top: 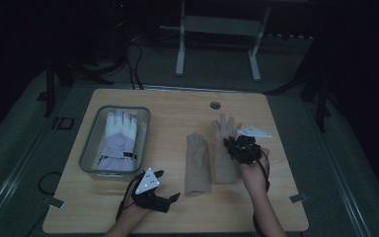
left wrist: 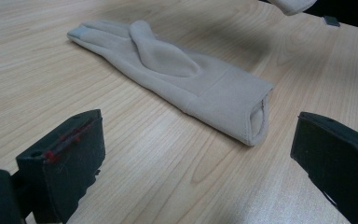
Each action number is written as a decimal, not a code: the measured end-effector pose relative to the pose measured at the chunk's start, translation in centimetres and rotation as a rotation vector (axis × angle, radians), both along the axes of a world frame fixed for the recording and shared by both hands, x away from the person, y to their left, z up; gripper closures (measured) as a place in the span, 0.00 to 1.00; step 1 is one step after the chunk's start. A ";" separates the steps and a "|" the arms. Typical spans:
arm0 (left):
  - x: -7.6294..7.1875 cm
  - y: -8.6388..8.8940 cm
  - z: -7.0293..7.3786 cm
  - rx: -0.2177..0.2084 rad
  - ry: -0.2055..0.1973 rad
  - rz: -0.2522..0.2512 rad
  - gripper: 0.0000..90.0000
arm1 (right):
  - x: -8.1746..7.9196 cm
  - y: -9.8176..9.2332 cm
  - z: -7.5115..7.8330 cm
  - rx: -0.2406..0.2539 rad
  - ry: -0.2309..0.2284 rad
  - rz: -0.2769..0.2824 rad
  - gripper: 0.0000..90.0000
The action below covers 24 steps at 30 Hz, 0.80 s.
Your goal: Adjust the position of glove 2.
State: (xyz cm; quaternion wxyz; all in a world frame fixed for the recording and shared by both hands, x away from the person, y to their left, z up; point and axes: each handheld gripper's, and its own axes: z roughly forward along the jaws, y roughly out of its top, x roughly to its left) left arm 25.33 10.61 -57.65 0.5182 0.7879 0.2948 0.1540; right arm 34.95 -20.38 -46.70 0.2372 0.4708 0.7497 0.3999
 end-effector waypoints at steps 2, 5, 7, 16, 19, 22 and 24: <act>0.0 0.0 0.0 -0.002 0.000 0.000 0.04 | -0.1 1.0 -0.1 0.012 0.008 0.012 0.85; 0.0 0.0 0.0 -0.002 0.001 0.001 0.04 | -0.2 2.4 -0.2 0.034 0.013 0.024 0.85; 0.0 0.0 0.0 -0.004 0.002 0.001 0.04 | -0.3 3.4 -0.3 0.045 0.020 0.032 0.85; 0.0 0.0 0.0 -0.004 -0.001 0.000 0.04 | -0.7 6.8 -1.0 0.049 0.034 0.071 0.84; 0.0 0.0 0.0 -0.003 0.001 0.001 0.04 | -0.7 7.2 -1.8 0.053 0.060 0.074 0.84; 0.0 0.0 0.0 -0.003 0.000 0.001 0.04 | -0.5 7.5 -2.7 0.037 0.076 0.073 0.84; 0.0 0.0 0.0 -0.002 0.001 0.000 0.04 | -0.4 7.5 -3.2 0.048 0.091 0.065 0.84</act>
